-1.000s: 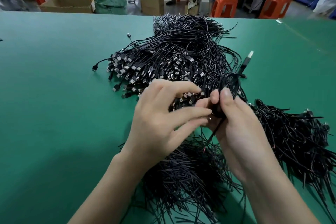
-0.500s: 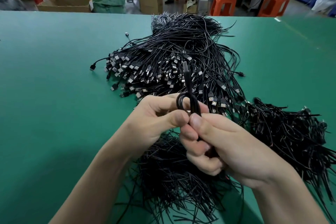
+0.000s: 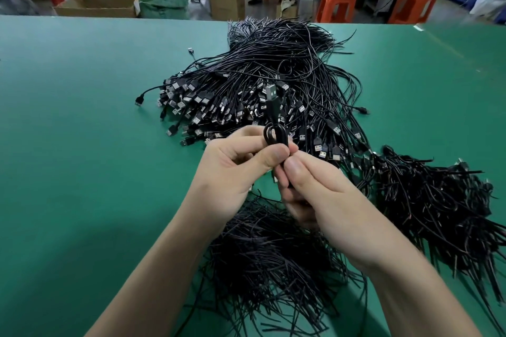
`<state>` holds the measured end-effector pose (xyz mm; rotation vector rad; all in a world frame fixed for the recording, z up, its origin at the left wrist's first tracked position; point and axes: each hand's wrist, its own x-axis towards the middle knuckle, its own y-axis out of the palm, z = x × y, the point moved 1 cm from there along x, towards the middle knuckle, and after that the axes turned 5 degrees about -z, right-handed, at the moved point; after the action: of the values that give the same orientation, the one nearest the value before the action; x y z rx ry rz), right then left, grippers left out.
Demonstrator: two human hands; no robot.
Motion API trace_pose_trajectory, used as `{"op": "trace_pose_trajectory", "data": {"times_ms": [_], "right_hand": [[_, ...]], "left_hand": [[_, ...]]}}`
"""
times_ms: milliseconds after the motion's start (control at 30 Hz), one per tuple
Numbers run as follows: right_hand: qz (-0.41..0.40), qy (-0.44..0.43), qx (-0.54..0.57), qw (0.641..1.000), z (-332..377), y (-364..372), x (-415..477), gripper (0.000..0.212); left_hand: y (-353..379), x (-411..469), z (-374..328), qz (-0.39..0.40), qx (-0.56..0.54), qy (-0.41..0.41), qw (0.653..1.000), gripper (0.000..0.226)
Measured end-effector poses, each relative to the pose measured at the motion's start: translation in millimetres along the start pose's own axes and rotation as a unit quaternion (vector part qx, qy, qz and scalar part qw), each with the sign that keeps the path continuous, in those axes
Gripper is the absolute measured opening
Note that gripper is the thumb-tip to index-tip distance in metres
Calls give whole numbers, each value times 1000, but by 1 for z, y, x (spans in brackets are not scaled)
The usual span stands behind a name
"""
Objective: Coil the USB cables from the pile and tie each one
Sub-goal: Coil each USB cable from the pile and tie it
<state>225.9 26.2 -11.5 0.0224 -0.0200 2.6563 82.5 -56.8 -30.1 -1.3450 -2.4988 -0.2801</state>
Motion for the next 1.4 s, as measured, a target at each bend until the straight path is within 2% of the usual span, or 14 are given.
{"op": "trace_pose_trajectory", "data": {"times_ms": [67, 133, 167, 233, 267, 300, 467, 900, 967, 1000, 1067, 1100, 1200, 1400], "right_hand": [[-47, -26, -70, 996, -2, -3, 3, 33], [-97, -40, -152, 983, -4, -8, 5, 33], [-121, -40, -180, 975, -6, -11, 5, 34], [-148, -39, -210, 966, -7, -15, 5, 36], [-154, -39, -221, 962, -8, -15, 5, 36], [-156, -39, -230, 960, -8, -15, 5, 37], [-143, -37, -239, 960, -10, -14, 6, 37], [-161, -38, -212, 963, -6, -13, 7, 37], [-164, -46, -217, 961, -4, -13, 6, 37], [-164, -52, -216, 961, -3, -13, 5, 37], [-156, -61, -196, 966, -1, -11, 4, 37], [-145, -66, -185, 970, 0, -10, 3, 37], [-114, -80, -183, 973, 0, -5, 2, 35], [-131, -106, -310, 936, -6, -2, 3, 31]], "left_hand": [[-3, 1, -5, -12, 60, -6, 998, 11], [-9, 2, -10, 6, 222, -29, 975, 10], [-12, 1, -12, 38, 353, -45, 934, 19], [-13, -1, -15, 120, 575, -101, 803, 41], [-11, -3, -15, 150, 621, -129, 758, 47], [-8, -4, -14, 170, 638, -153, 735, 48], [0, -4, -14, 202, 665, -190, 693, 35], [-17, -6, -28, 101, 671, -98, 728, 25], [-23, -4, -30, 52, 630, -80, 771, 24], [-25, -3, -31, 21, 576, -80, 813, 22], [-27, -2, -32, -29, 394, -111, 912, 18], [-25, -2, -32, -36, 300, -139, 943, 15], [-16, -2, -31, -43, 156, -182, 970, 5], [-7, -3, -29, -38, 52, -173, 983, 11]]}}
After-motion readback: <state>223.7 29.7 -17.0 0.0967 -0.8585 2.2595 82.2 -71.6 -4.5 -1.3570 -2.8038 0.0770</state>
